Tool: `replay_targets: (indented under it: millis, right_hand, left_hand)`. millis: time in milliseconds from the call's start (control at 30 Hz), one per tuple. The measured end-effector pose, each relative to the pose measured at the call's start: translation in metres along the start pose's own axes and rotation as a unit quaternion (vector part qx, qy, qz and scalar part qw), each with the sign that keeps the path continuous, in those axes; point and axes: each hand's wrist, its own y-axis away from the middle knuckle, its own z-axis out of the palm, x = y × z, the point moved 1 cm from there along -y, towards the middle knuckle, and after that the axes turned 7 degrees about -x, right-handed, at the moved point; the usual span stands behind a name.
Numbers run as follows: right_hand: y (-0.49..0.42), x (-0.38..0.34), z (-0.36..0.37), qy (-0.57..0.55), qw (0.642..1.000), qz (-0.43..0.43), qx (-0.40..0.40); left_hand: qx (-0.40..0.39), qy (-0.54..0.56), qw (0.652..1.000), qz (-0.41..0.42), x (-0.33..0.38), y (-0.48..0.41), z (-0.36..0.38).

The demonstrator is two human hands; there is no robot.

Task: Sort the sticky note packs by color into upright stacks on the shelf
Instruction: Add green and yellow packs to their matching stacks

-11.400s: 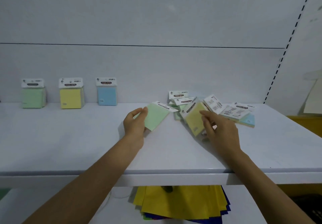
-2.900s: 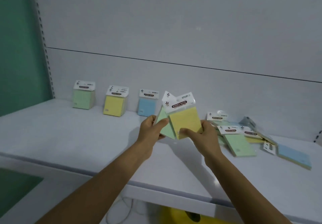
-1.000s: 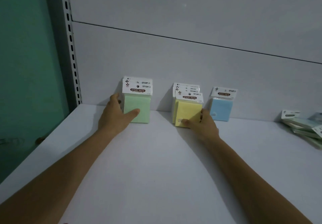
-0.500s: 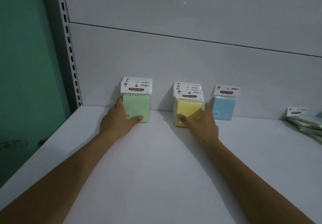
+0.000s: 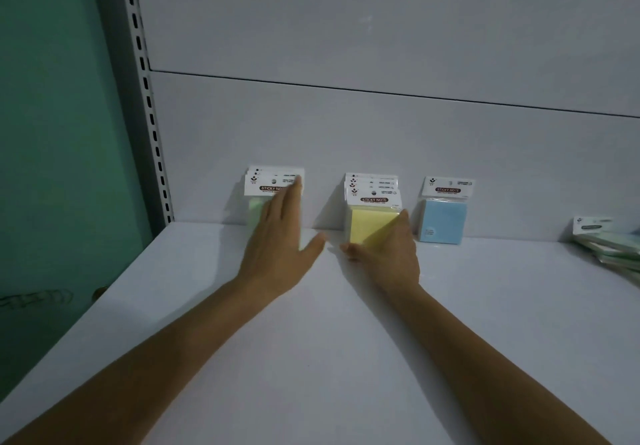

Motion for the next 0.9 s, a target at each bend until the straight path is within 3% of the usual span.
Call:
replay_targets:
  millis: [100,200,333,500,900]
  right_hand:
    - [-0.003,0.002,0.000,-0.011,1.000,-0.006,-0.012]
    - [-0.011,0.008,-0.008,-0.026,0.999,0.003,-0.045]
    - [-0.018,0.024,-0.020,-0.008,0.997,0.011,-0.081]
    - [-0.020,0.030,-0.012,0.062,0.993,-0.022,-0.095]
    - [-0.025,0.035,-0.011,0.080,0.994,-0.025,-0.073]
  left_hand:
    - [-0.142,0.022,0.990,0.006,0.024,-0.004,0.024]
    - [-0.202,-0.006,0.978,-0.041,0.042,-0.017,0.046]
    - [-0.202,-0.019,0.972,-0.116,0.046,-0.022,0.072]
    - [-0.193,-0.049,0.976,-0.091,0.035,-0.023,0.081]
    - [-0.213,-0.027,0.972,-0.101,0.036,-0.024,0.080]
